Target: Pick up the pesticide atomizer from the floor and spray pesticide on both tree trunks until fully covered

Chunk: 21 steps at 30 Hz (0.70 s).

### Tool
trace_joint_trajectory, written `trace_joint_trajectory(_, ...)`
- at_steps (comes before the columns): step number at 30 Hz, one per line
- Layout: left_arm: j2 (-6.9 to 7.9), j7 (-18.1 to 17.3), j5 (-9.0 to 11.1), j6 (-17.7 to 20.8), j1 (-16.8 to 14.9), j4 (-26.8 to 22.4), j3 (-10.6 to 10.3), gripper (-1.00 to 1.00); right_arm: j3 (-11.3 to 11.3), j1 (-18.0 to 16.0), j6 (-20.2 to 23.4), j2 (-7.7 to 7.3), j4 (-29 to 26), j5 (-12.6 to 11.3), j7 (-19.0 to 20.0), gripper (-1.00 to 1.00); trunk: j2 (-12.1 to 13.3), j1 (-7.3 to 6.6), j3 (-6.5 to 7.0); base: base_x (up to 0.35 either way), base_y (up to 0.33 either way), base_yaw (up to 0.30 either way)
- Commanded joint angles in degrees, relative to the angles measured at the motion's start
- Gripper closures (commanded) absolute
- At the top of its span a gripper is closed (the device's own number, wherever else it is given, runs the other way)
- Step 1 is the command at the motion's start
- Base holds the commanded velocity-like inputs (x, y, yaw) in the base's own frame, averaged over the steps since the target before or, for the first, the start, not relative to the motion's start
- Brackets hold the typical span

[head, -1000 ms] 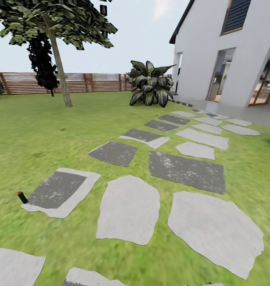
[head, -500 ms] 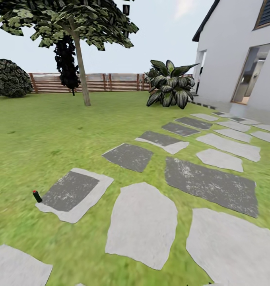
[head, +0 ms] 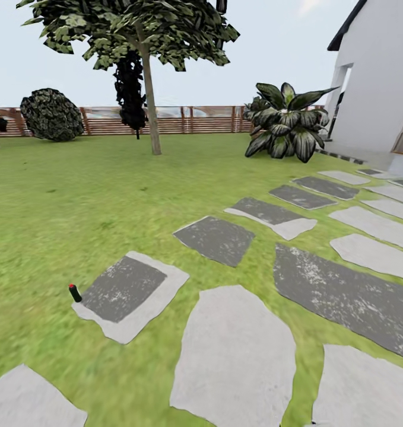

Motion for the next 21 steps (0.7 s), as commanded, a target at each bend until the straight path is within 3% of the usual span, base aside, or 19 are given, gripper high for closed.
trace_joint_trajectory(1,0.00,0.00,0.00,0.00,0.00,0.00,0.00,-1.00,0.00,-0.01,0.00,0.01,-0.01,0.00,0.00,-1.00,0.00,0.00,0.00,0.339,0.000,0.263)
trace_joint_trajectory(11,0.00,0.00,0.00,-0.07,0.00,0.00,0.00,-1.00,0.00,-0.02,0.00,0.01,0.02,0.00,0.00,-1.00,0.00,0.00,0.00,0.339,0.000,0.255)
trace_joint_trajectory(21,0.00,0.03,0.00,-0.07,0.00,0.00,0.00,-1.00,-0.08,0.00,-0.08,-0.02,-0.03,0.00,-0.08,-1.00,0.00,0.00,0.00,0.339,0.000,0.036)
